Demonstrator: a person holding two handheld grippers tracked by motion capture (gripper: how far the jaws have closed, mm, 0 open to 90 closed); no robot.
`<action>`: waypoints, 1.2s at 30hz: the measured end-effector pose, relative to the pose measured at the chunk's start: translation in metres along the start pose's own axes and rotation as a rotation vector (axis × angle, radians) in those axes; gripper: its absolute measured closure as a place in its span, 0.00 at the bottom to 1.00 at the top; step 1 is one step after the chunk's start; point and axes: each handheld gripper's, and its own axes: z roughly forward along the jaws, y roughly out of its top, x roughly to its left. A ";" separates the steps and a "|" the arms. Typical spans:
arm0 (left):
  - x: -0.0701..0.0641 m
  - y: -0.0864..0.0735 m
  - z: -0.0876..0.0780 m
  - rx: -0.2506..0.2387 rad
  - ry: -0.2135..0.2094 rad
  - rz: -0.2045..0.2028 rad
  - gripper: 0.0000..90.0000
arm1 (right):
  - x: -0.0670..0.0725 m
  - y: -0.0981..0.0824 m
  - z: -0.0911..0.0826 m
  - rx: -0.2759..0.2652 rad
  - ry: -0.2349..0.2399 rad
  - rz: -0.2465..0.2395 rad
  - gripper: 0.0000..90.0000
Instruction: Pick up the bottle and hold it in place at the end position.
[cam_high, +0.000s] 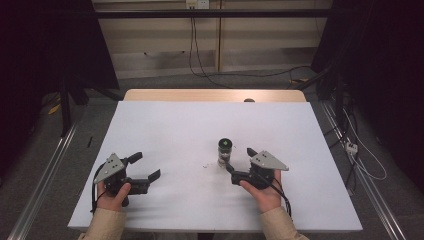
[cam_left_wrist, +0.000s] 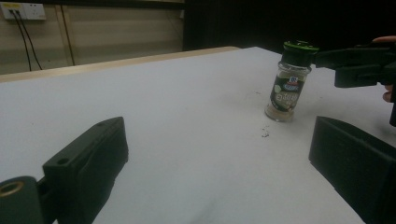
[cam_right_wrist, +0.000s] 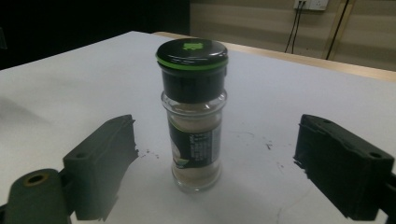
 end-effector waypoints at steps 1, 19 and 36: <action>0.000 0.000 0.000 0.002 -0.002 -0.001 0.05 | 0.001 0.001 0.002 0.004 0.004 -0.005 0.14; -0.001 0.000 0.005 0.000 -0.014 -0.001 0.05 | 0.007 0.000 0.028 0.062 0.035 -0.008 0.28; -0.002 -0.001 0.005 0.005 -0.017 0.001 0.05 | 0.009 0.002 0.050 0.109 0.058 0.019 0.46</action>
